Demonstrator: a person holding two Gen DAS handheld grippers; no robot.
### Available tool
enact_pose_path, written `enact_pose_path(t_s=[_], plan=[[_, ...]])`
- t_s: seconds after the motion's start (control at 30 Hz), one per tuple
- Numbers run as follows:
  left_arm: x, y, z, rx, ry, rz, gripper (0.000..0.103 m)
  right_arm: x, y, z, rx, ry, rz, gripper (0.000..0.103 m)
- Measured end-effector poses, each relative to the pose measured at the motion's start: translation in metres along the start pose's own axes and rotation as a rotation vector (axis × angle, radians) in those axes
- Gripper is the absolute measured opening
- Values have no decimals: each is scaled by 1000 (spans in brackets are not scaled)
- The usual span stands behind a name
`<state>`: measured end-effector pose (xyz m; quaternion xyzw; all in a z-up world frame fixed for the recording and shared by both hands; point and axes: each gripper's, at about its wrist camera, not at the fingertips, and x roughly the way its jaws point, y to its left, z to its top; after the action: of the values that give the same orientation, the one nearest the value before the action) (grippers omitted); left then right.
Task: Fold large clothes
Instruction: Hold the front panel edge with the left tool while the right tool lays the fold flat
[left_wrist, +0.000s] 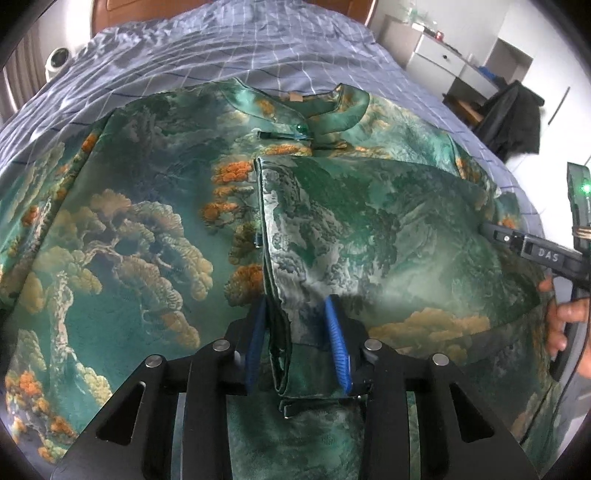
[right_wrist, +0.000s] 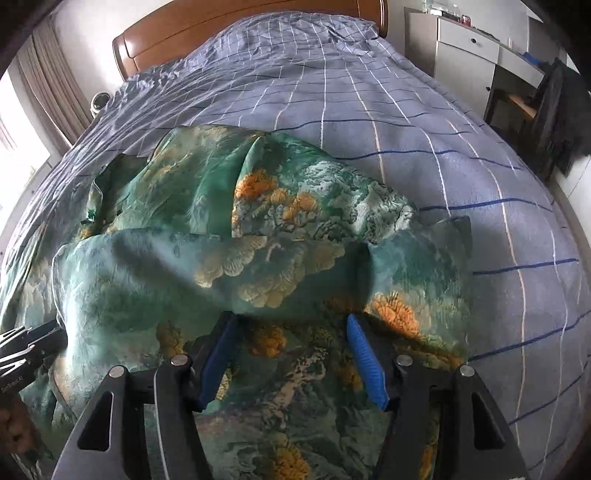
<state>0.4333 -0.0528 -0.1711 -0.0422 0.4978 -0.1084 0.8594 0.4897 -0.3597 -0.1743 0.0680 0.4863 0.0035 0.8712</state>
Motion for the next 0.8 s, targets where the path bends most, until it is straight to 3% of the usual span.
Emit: enact_pose_path(t_s=[0.17,0.3,0.43,0.53,0.6,0.77,0.8], plan=[[-6,-1,-7,13,-23,9,34,-36,13,-15,-12,-43,-30,63],[-7,-4,-10,25,-43,20,34,-75,26,-49,-70,-57,34,63],[-4,-7,-12,38,-54,41,35,-55,32,-66,-130,27,8,63],[-3,-9,-11,47,-52,54,35,-30,26,-62,-84,78,29,64],[-5,-12,-9,52,-51,73,39,-26,28,-58,-80,85,21,64],[-33,-14,-21,76,-67,111,79,-38,31,-65,-90,29,7,64],[-41,-14,-26,83,-72,102,81,-50,31,-70,-92,-5,1,64]])
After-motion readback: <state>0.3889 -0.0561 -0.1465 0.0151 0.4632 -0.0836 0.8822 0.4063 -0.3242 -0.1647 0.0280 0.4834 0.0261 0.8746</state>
